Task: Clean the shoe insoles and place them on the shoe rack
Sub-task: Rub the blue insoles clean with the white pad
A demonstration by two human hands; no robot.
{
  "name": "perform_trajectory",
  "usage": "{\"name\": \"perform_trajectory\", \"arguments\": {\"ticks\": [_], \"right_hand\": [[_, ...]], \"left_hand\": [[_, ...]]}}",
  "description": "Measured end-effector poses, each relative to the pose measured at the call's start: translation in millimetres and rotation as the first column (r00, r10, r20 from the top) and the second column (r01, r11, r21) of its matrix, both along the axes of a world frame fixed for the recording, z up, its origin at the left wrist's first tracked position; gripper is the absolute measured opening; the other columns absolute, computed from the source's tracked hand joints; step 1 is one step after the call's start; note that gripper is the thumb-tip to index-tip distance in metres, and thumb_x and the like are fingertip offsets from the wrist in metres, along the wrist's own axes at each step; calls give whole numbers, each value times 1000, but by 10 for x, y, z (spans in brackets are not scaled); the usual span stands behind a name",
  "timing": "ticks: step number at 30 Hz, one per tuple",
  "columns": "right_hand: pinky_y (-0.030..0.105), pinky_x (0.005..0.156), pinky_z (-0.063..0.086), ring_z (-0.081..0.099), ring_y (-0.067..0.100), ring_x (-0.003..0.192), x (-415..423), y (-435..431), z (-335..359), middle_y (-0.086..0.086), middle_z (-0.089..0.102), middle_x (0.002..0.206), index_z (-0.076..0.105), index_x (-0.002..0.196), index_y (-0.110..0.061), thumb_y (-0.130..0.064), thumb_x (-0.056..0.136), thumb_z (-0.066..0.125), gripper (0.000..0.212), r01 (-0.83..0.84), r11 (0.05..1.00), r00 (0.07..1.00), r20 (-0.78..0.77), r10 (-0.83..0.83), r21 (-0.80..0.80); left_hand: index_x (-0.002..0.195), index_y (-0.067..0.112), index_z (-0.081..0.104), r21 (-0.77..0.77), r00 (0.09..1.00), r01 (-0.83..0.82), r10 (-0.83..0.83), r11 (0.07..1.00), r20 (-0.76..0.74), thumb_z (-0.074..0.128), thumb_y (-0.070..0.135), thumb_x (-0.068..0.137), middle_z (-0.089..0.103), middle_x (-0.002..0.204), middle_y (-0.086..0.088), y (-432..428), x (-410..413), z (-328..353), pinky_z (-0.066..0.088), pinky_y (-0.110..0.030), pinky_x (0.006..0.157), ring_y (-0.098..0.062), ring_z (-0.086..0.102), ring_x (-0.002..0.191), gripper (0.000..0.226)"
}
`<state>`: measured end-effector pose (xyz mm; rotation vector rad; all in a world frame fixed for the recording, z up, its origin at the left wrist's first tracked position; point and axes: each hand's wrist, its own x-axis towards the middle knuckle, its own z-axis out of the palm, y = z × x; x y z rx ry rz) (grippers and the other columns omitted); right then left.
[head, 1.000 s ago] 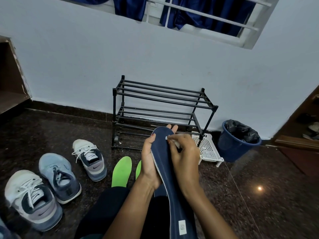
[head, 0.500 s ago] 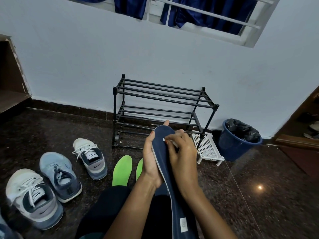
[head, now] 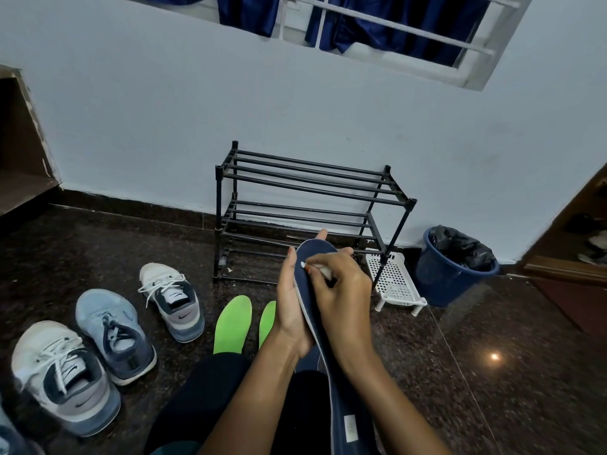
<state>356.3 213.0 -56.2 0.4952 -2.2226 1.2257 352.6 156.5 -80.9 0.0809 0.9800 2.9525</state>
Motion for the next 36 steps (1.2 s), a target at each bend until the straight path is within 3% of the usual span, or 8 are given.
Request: {"name": "perform_trajectory", "arguments": {"ticks": [6,10,15,21,26,30,33,36], "right_hand": [[5,76,39,58,5,78,89,-20,-22,1,66,82,71,80,-10,7,75,65,18,-94,995,995,27,94,13],[5,74,38,56,3,75,52,10,29,-1,63,80,70,78,-10,6,76,65,17,-91,996,995,37,90,14],[1,72,34,52,-3,77,-11,27,55,-2,57,80,70,80,-8,7,78,64,17,-53,999,998,38,53,1],[6,74,40,56,2,81,104,16,-8,-1,63,80,71,79,-12,5,77,65,18,-121,992,989,78,123,-31],[1,73,36,53,-8,81,52,85,11,-6,58,79,71,80,-8,7,78,64,16,-105,994,993,60,106,-23],[0,72,34,52,-8,79,-16,121,17,2,59,82,70,83,-6,6,79,63,14,-60,998,997,47,60,-12],[2,76,36,56,2,79,46,103,-13,-2,61,82,70,82,-8,6,79,63,16,-97,995,993,64,98,-24],[5,76,39,57,3,85,153,87,-55,-10,59,80,71,81,-10,4,78,65,16,-149,989,984,98,150,-20]], "left_hand": [[115,29,68,76,1000,-4,5,997,-14,33,57,86,65,110,-9,-12,-4,-8,29,-48,110,-25,53,102,54],[124,26,61,47,1000,10,-9,999,-3,27,64,86,66,113,-12,12,-9,-2,33,-44,108,-24,58,104,63],[122,23,62,62,1000,28,-29,998,13,30,64,85,52,138,-16,46,34,28,27,-45,115,-25,53,125,64],[125,31,59,29,1000,0,0,1000,-13,28,68,79,68,106,-7,-2,14,16,38,-42,103,-22,60,99,66],[129,27,56,6,1000,25,-25,1000,-4,29,63,82,66,116,-11,0,35,43,47,-33,94,-23,60,106,65],[134,23,53,-27,998,43,-44,999,-33,38,53,84,64,112,-11,1,53,51,57,-25,76,-17,66,91,60],[131,24,56,-14,999,34,-35,999,-36,39,50,84,65,113,-10,-21,45,28,53,-29,85,-18,65,92,56],[124,27,61,23,1000,-6,7,1000,-23,34,53,88,66,106,-8,-43,30,1,39,-44,102,-21,59,93,52]]}}
